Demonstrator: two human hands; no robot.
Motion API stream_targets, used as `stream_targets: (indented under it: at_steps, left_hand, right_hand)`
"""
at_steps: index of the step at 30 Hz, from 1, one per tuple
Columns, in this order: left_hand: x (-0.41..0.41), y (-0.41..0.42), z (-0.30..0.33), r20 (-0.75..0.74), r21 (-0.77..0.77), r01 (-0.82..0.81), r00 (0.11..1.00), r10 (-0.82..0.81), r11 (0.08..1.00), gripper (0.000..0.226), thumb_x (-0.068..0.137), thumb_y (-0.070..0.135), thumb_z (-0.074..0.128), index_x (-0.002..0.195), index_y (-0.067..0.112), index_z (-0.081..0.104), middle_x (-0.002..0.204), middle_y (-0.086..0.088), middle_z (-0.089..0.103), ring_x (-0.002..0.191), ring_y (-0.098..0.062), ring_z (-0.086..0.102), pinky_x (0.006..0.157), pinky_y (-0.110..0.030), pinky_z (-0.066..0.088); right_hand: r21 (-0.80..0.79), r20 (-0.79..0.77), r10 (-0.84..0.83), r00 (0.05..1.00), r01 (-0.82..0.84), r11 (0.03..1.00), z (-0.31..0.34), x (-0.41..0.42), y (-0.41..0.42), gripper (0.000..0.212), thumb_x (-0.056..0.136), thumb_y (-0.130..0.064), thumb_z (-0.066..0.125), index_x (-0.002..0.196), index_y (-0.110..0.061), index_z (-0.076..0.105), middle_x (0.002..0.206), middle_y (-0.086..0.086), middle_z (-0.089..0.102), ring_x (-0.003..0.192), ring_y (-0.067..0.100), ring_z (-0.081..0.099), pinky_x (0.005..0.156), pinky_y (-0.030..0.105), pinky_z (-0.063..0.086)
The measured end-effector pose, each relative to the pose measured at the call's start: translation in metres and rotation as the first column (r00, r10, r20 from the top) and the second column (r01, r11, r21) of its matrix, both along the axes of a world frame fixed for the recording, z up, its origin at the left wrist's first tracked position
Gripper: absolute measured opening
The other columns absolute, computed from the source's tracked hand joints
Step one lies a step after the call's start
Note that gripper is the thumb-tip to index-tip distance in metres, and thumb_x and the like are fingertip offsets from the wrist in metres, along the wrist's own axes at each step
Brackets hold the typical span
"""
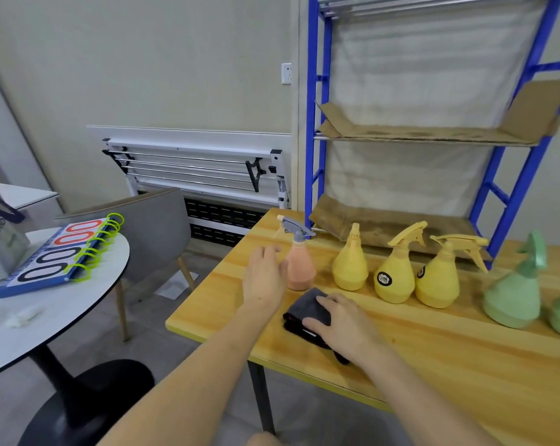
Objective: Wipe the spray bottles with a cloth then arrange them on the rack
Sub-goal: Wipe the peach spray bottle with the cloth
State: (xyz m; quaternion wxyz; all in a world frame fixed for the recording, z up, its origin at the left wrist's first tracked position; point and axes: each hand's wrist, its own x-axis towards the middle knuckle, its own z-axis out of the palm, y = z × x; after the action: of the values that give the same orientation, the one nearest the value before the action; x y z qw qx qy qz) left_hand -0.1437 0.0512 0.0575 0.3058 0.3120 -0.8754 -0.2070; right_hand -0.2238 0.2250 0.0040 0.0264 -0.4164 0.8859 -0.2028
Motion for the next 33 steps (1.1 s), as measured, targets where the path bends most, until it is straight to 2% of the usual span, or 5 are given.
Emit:
stream_targets:
  at_steps: [8,12,17,25,33]
  left_hand:
    - [-0.031,-0.031,0.038,-0.261,0.329,0.109,0.965,-0.021,0.938,0.040,0.109,0.020,0.045,0.149,0.017,0.043,0.143,-0.001,0.057,0.132,-0.021,0.053,0.101,-0.035,0.045]
    - [-0.034,-0.030,0.046,-0.232,0.357,0.138,0.971,-0.055,0.924,0.033,0.108,0.016,0.047,0.140,0.019,0.054,0.110,0.006,0.064,0.108,-0.018,0.062,0.084,-0.029,0.043]
    - [-0.028,-0.027,0.039,-0.145,0.336,0.112,0.987,-0.066,0.935,0.033,0.107,0.014,0.053,0.139,0.010,0.058,0.130,-0.004,0.065,0.122,-0.019,0.059,0.091,-0.021,0.040]
    - [-0.006,-0.016,0.026,-0.202,0.242,0.147,0.974,-0.098,0.959,0.023,0.103,0.010,0.058,0.082,0.004,0.063,0.066,0.003,0.052,0.065,-0.016,0.047,0.059,-0.017,0.041]
    - [0.015,-0.001,0.020,-0.206,0.178,0.243,0.957,-0.206,0.953,0.037,0.102,0.015,0.063,0.068,0.016,0.048,0.058,0.012,0.039,0.058,-0.006,0.033,0.055,-0.021,0.030]
  right_hand:
    - [0.016,-0.129,-0.007,0.992,0.009,1.000,-0.004,-0.002,-0.003,0.042,0.099,-0.055,0.055,0.132,-0.032,0.063,0.121,-0.011,0.053,0.119,0.015,0.051,0.090,0.032,0.051]
    - [0.014,-0.191,-0.024,0.981,0.027,1.000,0.000,0.002,-0.002,0.029,0.101,-0.045,0.054,0.124,-0.030,0.062,0.115,-0.010,0.054,0.114,0.016,0.053,0.083,0.031,0.051]
    - [-0.028,-0.242,-0.046,0.969,0.040,0.999,0.000,0.009,0.003,0.023,0.104,-0.039,0.052,0.122,-0.026,0.058,0.112,-0.009,0.058,0.107,0.015,0.056,0.077,0.029,0.044]
    - [-0.345,-0.233,-0.164,0.959,0.076,0.936,0.003,0.017,0.012,0.034,0.097,-0.028,0.067,0.129,-0.023,0.059,0.111,-0.005,0.062,0.086,0.017,0.067,0.056,0.027,0.048]
    - [-0.524,-0.382,-0.204,0.901,-0.029,0.851,0.035,0.020,0.012,0.042,0.096,-0.018,0.068,0.137,-0.029,0.062,0.097,-0.006,0.051,0.063,0.011,0.043,0.043,0.025,0.032]
